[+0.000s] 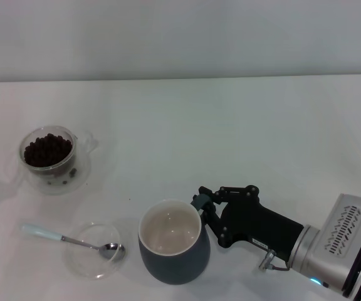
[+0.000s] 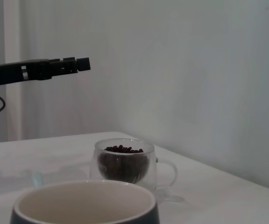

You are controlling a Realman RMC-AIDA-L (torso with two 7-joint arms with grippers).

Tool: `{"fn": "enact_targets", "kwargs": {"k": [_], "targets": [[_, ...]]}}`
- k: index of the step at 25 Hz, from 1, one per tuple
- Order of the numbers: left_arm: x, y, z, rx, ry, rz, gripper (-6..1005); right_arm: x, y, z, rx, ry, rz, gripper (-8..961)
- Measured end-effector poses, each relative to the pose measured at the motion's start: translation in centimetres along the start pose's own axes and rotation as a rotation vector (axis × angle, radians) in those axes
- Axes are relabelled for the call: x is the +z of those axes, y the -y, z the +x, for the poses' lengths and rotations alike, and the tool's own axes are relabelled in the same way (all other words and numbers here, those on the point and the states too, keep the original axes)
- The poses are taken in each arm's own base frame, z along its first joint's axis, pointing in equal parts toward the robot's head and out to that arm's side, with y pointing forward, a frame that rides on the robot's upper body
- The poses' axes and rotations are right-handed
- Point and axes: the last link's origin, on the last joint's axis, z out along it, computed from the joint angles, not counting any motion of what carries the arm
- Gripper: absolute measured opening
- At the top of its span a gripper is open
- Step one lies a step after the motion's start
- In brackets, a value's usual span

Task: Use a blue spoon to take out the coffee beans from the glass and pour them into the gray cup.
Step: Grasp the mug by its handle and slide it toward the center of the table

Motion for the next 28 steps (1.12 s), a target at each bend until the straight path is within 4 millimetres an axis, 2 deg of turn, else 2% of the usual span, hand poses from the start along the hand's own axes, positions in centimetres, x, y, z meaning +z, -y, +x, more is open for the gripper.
{"fn": "enact_targets", "kwargs": {"k": [22,28], "targets": [[-0.1,0.3,0.1,0.003,-0.006,0.015,833,0.7,0.8,-0.1,-0.117,-0.021,-0.010,188],[-0.1,0.4,0.1,0.004,-0.006,0.017,832,0.2,1.5,0.3,-0.129,-0.040,0.015,193]]}}
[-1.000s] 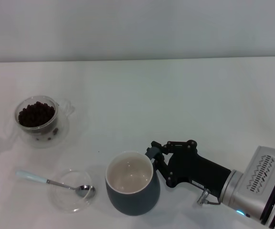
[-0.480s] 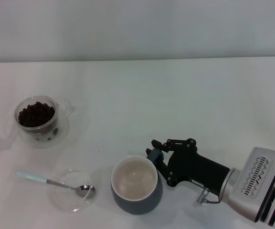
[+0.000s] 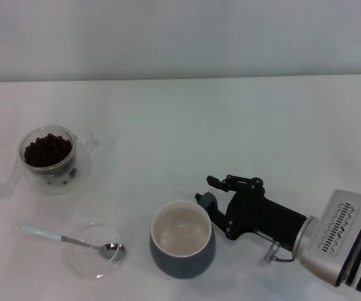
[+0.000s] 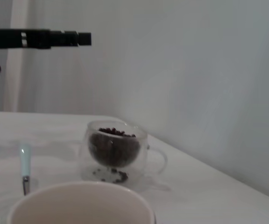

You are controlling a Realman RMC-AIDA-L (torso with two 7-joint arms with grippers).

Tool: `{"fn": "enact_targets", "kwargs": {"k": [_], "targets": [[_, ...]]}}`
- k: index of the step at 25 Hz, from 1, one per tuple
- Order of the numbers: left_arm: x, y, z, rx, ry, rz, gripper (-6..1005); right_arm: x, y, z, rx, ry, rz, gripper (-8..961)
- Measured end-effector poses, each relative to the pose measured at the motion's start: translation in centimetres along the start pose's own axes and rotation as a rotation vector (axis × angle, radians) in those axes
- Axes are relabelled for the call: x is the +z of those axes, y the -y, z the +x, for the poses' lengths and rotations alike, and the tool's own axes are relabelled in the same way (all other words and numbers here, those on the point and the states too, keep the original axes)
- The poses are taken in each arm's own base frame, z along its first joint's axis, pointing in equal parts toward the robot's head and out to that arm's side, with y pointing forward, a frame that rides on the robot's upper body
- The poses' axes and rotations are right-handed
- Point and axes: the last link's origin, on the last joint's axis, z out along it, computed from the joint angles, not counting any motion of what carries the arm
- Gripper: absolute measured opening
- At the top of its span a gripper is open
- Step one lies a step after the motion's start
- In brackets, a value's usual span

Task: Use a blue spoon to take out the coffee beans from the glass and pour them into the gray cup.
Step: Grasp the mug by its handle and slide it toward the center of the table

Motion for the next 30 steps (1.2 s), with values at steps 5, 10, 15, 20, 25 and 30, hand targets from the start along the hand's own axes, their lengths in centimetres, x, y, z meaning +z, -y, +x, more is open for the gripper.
{"fn": "enact_targets", "kwargs": {"k": [5,10,15,20,25,30], "targets": [[-0.1,0.0,0.0,0.000,0.001,0.002,832,-0.5,0.7,0.7,-0.003,-0.029,0.023,335],[-0.1,0.1,0.0,0.000,0.002,0.005,833,-0.9,1.2,1.1,0.003,-0.045,0.050,392],[-0.3,0.1,-0.1,0.000,0.006,0.008,833,-1.5,1.6,1.5,0.007,-0.054,0.068,499],[-0.6,0.3,-0.2,0.005,0.009,0.018,833,-2.0,1.4,1.7,0.004,-0.051,0.062,630],[-0.6,0.5,-0.1,0.005,0.006,0.032,833,-3.1,1.2,1.9,0.009,-0.021,0.061,638],[-0.6,0.5,-0.1,0.005,0.006,0.032,833,-4.6,1.2,2.4,0.017,-0.009,0.072,643]]}}
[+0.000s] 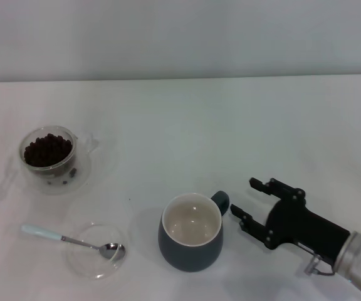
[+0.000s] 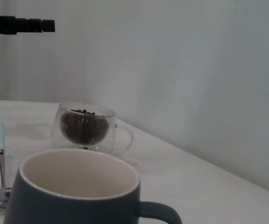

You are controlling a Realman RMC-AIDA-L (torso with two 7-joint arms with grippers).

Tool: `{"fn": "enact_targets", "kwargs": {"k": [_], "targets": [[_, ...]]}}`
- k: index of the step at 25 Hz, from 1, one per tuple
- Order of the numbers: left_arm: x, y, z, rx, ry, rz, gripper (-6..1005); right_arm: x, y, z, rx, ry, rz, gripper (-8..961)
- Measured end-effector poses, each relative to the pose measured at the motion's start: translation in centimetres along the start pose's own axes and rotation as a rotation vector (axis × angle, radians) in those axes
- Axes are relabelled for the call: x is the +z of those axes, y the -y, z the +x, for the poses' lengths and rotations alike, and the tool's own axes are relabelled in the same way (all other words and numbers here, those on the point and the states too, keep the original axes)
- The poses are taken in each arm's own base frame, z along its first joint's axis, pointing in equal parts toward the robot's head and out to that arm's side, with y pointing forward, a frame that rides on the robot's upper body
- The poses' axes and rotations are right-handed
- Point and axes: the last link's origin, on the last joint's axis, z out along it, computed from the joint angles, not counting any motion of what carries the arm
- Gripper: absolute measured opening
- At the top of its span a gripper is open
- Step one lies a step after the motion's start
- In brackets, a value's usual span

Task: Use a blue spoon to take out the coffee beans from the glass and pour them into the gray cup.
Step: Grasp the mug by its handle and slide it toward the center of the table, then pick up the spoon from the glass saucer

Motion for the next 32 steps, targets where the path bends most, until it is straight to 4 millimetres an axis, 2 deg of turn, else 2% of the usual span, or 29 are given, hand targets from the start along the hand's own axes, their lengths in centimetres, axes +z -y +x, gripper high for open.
{"fn": "enact_targets", "kwargs": {"k": [6,11,17,24,32], "targets": [[0.0,0.0,0.0,0.000,0.003,0.001,834,-2.7,-0.1,0.9,0.017,0.009,0.023,639],[-0.1,-0.1,-0.1,-0.007,0.007,0.002,834,-5.9,0.4,1.7,0.033,0.023,0.092,637],[-0.5,-0.6,-0.4,-0.102,0.018,-0.012,834,-8.6,2.4,0.6,0.021,0.125,0.213,636],[-3.0,-1.9,-0.4,-0.289,-0.014,-0.001,833,-9.0,5.7,-2.0,-0.024,0.281,0.350,636],[-5.7,-4.6,-1.2,-0.663,0.056,-0.058,831,-7.4,9.8,-5.3,-0.097,0.422,0.434,637]]}}
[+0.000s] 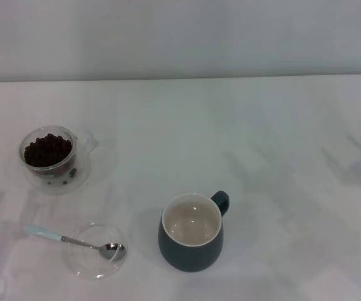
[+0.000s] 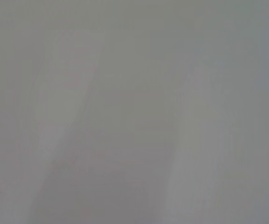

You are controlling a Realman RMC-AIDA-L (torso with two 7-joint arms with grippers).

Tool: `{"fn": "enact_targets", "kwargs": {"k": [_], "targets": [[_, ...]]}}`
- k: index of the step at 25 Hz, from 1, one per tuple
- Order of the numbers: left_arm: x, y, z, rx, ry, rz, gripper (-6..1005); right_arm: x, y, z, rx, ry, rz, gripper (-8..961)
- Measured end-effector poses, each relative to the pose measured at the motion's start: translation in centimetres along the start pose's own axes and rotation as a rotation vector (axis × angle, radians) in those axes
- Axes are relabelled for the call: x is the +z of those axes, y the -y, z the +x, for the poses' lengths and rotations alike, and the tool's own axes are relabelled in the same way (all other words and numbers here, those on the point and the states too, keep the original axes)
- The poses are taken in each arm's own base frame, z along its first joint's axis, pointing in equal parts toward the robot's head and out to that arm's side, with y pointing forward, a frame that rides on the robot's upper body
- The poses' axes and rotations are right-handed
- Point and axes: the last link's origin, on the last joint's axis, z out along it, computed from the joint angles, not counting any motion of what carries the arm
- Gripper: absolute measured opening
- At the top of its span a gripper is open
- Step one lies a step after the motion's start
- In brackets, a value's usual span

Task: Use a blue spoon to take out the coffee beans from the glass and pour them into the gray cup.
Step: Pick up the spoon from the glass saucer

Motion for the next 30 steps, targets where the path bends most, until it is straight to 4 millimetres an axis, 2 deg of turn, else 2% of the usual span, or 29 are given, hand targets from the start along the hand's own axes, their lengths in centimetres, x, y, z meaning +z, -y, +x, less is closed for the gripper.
{"fn": "enact_targets", "kwargs": {"k": [5,7,14,21,26,30], "targets": [[-1.3,-0.2,-0.8,-0.171,0.044,0.005,832,2.1,1.5,-0.8,-0.047,0.056,0.015,637],[-3.0,-0.1,-1.3,-0.308,0.055,0.055,832,2.7,1.8,-1.0,-0.080,0.071,0.014,637],[-4.9,0.3,-2.0,-0.420,0.072,0.130,833,3.8,2.2,-1.5,-0.137,0.101,0.028,637],[-4.0,1.3,-3.1,-0.524,0.150,0.193,833,4.1,2.0,-1.7,-0.161,0.119,0.044,636],[-2.5,1.2,-3.7,-0.567,0.236,0.168,834,4.1,1.9,-1.7,-0.162,0.123,0.049,636],[-2.0,1.0,-4.0,-0.572,0.272,0.151,834,4.1,1.9,-1.7,-0.160,0.123,0.059,636]]}}
